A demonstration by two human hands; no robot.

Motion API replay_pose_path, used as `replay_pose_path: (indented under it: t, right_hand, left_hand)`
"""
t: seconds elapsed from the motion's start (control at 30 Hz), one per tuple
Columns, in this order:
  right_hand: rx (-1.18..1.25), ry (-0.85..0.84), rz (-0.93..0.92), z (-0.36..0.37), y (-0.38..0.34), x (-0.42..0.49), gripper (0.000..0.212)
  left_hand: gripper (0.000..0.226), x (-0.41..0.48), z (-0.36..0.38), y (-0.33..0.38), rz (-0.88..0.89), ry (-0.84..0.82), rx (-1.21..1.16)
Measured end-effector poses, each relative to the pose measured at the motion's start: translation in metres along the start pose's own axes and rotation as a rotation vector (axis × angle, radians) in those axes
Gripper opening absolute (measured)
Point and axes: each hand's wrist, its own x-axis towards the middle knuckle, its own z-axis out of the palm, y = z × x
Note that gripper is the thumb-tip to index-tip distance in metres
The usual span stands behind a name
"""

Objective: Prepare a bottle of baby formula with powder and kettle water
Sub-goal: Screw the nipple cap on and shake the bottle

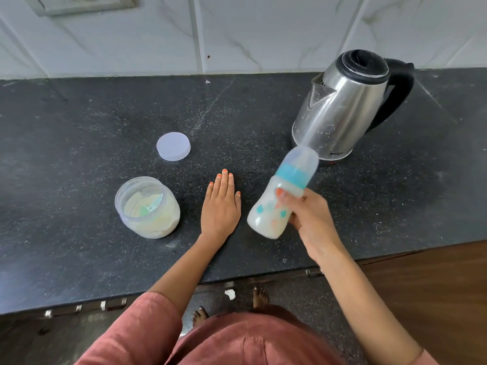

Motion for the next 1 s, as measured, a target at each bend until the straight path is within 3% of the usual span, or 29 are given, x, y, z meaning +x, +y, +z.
replay_pose_path:
  t: [0.07, 0.13, 0.27, 0.33, 0.67, 1.0]
  right_hand:
    - [0.230, 0.117, -0.037, -0.001, -0.006, 0.010, 0.009]
    - [0.289, 0.160, -0.067, -0.002, -0.006, 0.014, 0.010]
    - [-0.132, -0.076, -0.013, 0.001, 0.008, 0.002, 0.018]
    - [-0.219, -0.129, -0.015, 0.000, 0.013, 0.001, 0.021]
    - [-0.357, 0.072, -0.269, 0.011, 0.005, 0.081, 0.036]
    - [-0.562, 0.020, -0.350, 0.023, 0.000, 0.172, 0.051]
  left_hand:
    - [0.050, 0.000, 0.000, 0.000, -0.003, 0.019, -0.005]
    - [0.050, 0.001, 0.001, 0.000, 0.001, 0.009, 0.000]
    - [0.059, 0.001, 0.001, 0.000, -0.006, 0.014, 0.006]
    - [0.057, 0.001, 0.003, -0.001, -0.001, -0.006, 0.012]
    - [0.056, 0.000, -0.002, 0.001, -0.009, 0.019, -0.003]
    - [0.052, 0.002, 0.003, -0.001, -0.006, 0.047, 0.038]
